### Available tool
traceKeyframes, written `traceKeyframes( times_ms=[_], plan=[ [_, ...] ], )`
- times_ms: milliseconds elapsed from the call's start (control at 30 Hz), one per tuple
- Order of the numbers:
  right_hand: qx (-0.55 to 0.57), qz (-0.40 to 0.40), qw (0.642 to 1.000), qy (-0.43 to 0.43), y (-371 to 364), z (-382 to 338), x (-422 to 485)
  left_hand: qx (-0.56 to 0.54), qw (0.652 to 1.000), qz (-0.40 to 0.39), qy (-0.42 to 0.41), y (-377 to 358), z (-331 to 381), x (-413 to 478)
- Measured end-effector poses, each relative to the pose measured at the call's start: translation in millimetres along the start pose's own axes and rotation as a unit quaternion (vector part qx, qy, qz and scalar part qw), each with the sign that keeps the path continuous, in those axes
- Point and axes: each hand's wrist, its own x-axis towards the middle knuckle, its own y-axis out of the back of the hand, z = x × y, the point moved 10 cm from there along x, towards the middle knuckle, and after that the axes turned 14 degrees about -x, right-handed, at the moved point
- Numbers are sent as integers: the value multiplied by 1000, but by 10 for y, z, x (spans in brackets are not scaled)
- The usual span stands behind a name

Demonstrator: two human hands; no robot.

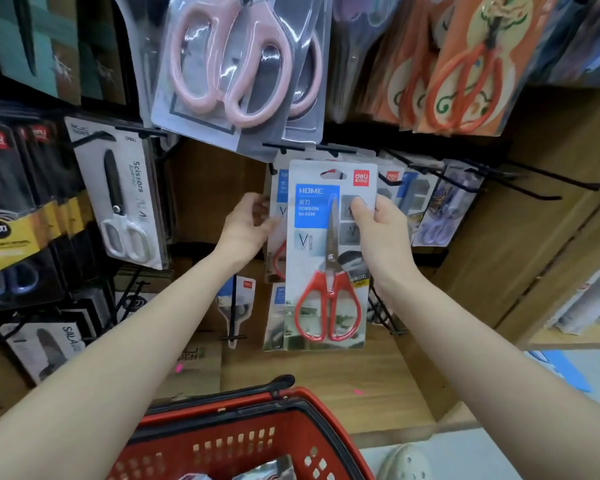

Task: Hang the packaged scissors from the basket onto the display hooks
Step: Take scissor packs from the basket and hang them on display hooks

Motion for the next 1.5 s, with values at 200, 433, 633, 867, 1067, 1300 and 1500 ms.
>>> traceKeyframes(
  times_ms=[200,433,633,867,1067,1300,1500],
  plan=[
    [-22,5,1000,-16,-146,88,258,23,999,27,-28,106,-21,178],
    [-10,19,998,-54,-366,239,489,65,994,-8,-83,176,85,104],
    [-26,14,997,-72,-406,339,536,127,983,-48,-125,371,228,-253],
    [-129,35,991,-28,-334,539,104,400,875,-147,-231,491,238,-1164],
    [-227,-43,964,129,-528,560,-1108,455,831,-230,-223,537,-214,-2107],
    [-312,-296,895,121,-1186,1332,-2467,457,836,-301,-46,812,-1490,-3029],
    [-375,-431,819,56,-1492,2150,-3025,437,825,-316,171,1112,-2401,-3413]
  ],
)
